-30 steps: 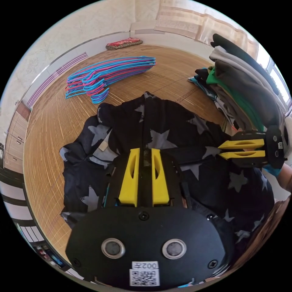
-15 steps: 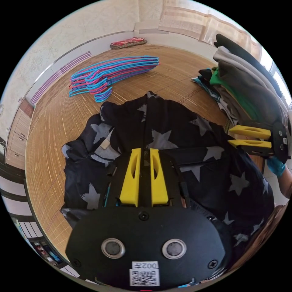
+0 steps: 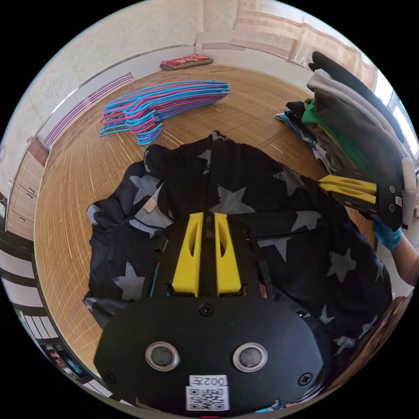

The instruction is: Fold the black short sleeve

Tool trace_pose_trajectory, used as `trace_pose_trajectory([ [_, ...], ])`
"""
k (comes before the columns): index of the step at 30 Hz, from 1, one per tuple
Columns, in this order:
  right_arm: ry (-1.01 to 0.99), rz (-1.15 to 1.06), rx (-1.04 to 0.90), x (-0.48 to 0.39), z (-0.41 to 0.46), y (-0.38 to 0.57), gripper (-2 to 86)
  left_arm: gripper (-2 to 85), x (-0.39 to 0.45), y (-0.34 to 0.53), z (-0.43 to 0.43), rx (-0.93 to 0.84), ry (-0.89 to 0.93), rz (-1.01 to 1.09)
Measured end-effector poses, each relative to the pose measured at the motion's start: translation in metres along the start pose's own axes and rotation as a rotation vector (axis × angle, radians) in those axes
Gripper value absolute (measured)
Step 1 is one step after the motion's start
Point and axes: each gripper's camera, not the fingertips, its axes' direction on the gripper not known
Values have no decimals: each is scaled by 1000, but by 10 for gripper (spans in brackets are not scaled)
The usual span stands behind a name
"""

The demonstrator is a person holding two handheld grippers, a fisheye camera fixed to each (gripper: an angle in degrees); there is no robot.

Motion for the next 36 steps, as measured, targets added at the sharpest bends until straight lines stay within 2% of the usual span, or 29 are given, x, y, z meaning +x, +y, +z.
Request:
trace_pose_trajectory([
  [6, 39, 25, -48, -5, 2, 19, -3, 6, 7, 14, -4, 1, 10, -11],
  [14, -166, -115, 116, -26, -40, 31, 69, 12, 25, 35, -15, -11, -12, 8],
  [17, -245, -147, 99, -33, -40, 32, 69, 14, 31, 45, -19, -12, -11, 5],
  [20, -231, -154, 25, -39, -32, 37, 60, 18, 37, 56, -23, -13, -13, 6],
  [27, -289, -89, 7, -33, -41, 56, 56, 28, 50, 81, -35, -6, -12, -11],
  [30, -284, -70, 66, -32, -60, 68, 52, 28, 58, 98, -56, 35, -28, -45],
  [36, -292, 103, 191, -27, -103, 90, 43, 12, 80, 150, -110, 143, -54, -236],
])
